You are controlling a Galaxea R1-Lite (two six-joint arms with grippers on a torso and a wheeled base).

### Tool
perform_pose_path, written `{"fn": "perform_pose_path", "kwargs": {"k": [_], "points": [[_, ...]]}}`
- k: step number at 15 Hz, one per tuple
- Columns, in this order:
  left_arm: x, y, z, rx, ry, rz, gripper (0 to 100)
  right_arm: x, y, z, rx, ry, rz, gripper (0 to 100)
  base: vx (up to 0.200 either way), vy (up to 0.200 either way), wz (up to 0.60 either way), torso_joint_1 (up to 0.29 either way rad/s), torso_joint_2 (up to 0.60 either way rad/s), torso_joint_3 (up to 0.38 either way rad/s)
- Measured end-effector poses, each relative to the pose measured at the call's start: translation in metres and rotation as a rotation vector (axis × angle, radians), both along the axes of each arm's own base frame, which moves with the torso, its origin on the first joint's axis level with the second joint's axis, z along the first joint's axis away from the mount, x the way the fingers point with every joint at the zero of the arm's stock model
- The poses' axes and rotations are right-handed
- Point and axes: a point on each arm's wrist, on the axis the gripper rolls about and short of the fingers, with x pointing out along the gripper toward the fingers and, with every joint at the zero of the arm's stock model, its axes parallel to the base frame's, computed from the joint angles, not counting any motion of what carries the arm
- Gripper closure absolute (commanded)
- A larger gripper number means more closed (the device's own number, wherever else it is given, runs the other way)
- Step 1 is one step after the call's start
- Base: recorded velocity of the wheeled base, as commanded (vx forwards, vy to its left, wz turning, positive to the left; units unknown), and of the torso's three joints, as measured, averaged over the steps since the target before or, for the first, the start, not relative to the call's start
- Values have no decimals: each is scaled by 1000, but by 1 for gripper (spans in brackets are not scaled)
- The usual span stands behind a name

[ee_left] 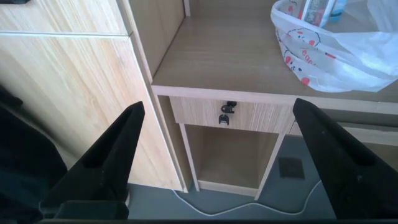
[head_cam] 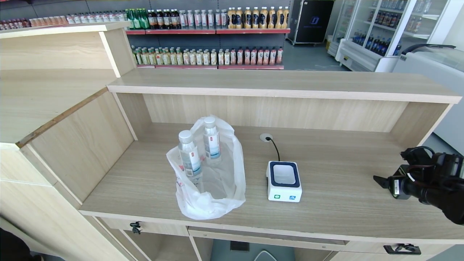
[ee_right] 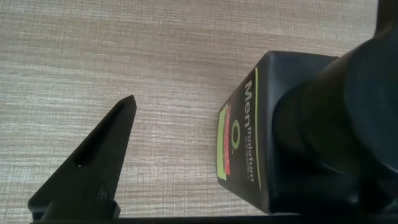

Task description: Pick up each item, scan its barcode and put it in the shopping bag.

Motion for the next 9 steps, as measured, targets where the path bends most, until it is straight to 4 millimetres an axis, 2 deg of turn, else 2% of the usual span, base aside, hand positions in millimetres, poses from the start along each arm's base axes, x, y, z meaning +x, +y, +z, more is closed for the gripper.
{"fn": "perform_pose_path", "kwargs": {"k": [2, 3, 9], "points": [[0, 0, 0, 0, 0, 0, 0, 1, -1, 0, -1, -9, -2, 0, 0, 0, 0, 0, 0, 0], [0, 0, 0, 0, 0, 0, 0, 1, -1, 0, 1, -10, -2, 100, 0, 0, 0, 0, 0, 0], [0, 0, 0, 0, 0, 0, 0, 1, -2, -1, -6, -9, -5, 100, 0, 0, 0, 0, 0, 0]]}}
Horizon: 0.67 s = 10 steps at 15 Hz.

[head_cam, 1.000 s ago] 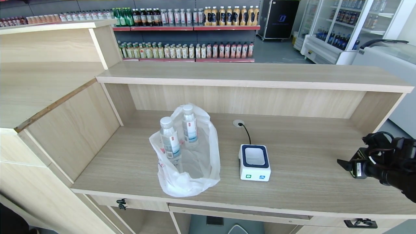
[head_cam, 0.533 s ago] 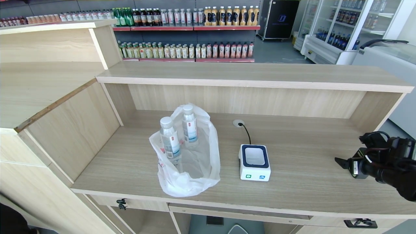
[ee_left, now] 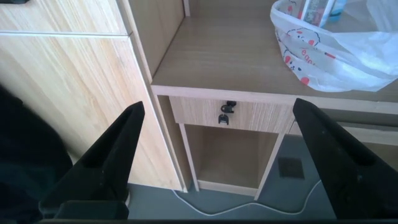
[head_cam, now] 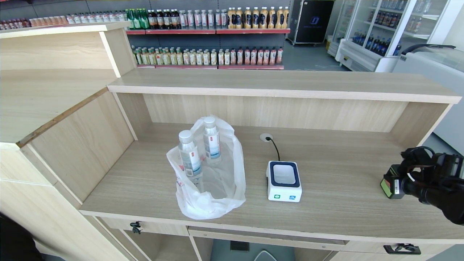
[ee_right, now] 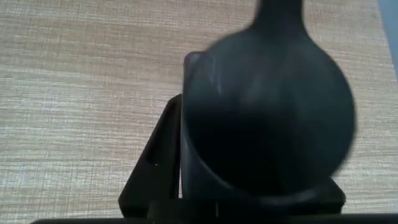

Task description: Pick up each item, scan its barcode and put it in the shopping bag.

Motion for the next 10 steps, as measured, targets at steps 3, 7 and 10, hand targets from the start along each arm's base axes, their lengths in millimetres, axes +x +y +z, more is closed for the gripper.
{"fn": "perform_pose_path", "kwargs": {"k": [3, 7, 10], "points": [[0, 0, 0, 0, 0, 0, 0, 1, -1, 8, -55, -29, 14, 100, 0, 0, 0, 0, 0, 0], [0, 0, 0, 0, 0, 0, 0, -4, -1, 44, -260, -104, 65, 100, 0, 0, 0, 0, 0, 0], [0, 0, 0, 0, 0, 0, 0, -27, 10, 102, -558, -232, 142, 100, 0, 0, 0, 0, 0, 0]]}}
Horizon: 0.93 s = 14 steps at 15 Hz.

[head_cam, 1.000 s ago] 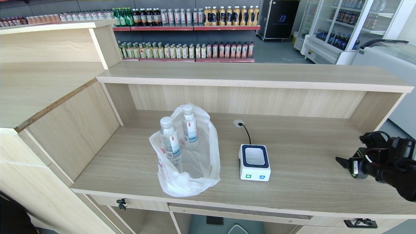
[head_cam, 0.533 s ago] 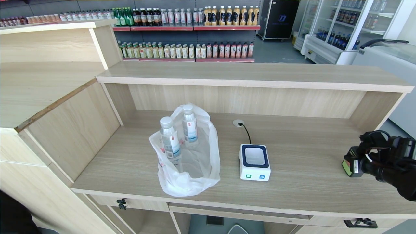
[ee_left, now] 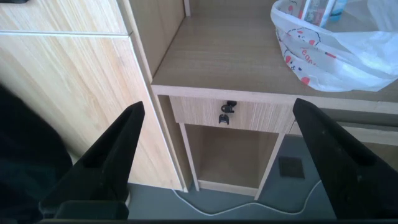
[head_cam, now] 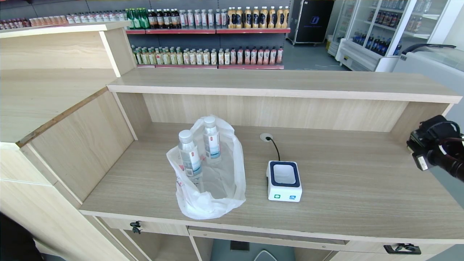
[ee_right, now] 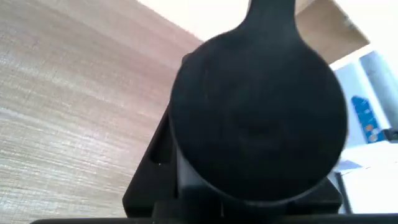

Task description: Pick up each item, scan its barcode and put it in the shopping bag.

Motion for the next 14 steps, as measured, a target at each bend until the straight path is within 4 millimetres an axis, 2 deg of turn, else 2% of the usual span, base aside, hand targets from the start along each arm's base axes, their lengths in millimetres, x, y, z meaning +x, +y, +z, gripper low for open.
{"fn": "perform_pose_path", "kwargs": {"k": [2, 4, 7, 10, 12, 14], "points": [[0, 0, 0, 0, 0, 0, 0, -23, 22, 37, -233, -122, 131, 100, 0, 0, 0, 0, 0, 0], [0, 0, 0, 0, 0, 0, 0, -47, 56, 60, -486, -249, 289, 100, 0, 0, 0, 0, 0, 0], [0, 0, 0, 0, 0, 0, 0, -77, 99, 67, -909, -400, 444, 100, 0, 0, 0, 0, 0, 0], [0, 0, 0, 0, 0, 0, 0, -103, 127, 73, -1343, -594, 503, 100, 0, 0, 0, 0, 0, 0], [0, 0, 0, 0, 0, 0, 0, -122, 142, 78, -1515, -753, 538, 100, 0, 0, 0, 0, 0, 0], [0, 0, 0, 0, 0, 0, 0, -139, 154, 79, -1576, -859, 593, 100, 0, 0, 0, 0, 0, 0]]}}
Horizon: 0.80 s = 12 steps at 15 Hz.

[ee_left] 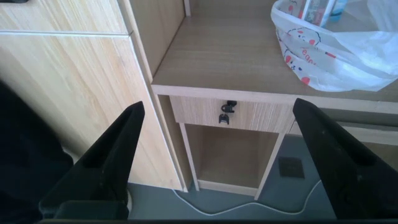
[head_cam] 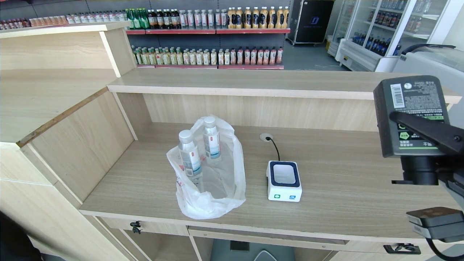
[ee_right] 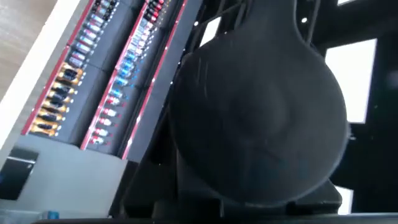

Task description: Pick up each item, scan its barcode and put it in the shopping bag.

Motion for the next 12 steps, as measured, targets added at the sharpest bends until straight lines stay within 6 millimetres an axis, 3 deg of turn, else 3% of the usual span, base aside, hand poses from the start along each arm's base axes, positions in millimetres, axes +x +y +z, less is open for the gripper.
{"fn": "perform_pose_path", "kwargs": {"k": [6, 12], "points": [[0, 0, 0, 0, 0, 0, 0, -43, 31, 9, -75, -169, 243, 100, 0, 0, 0, 0, 0, 0], [0, 0, 0, 0, 0, 0, 0, -60, 42, -1, -198, -184, 289, 100, 0, 0, 0, 0, 0, 0]]}}
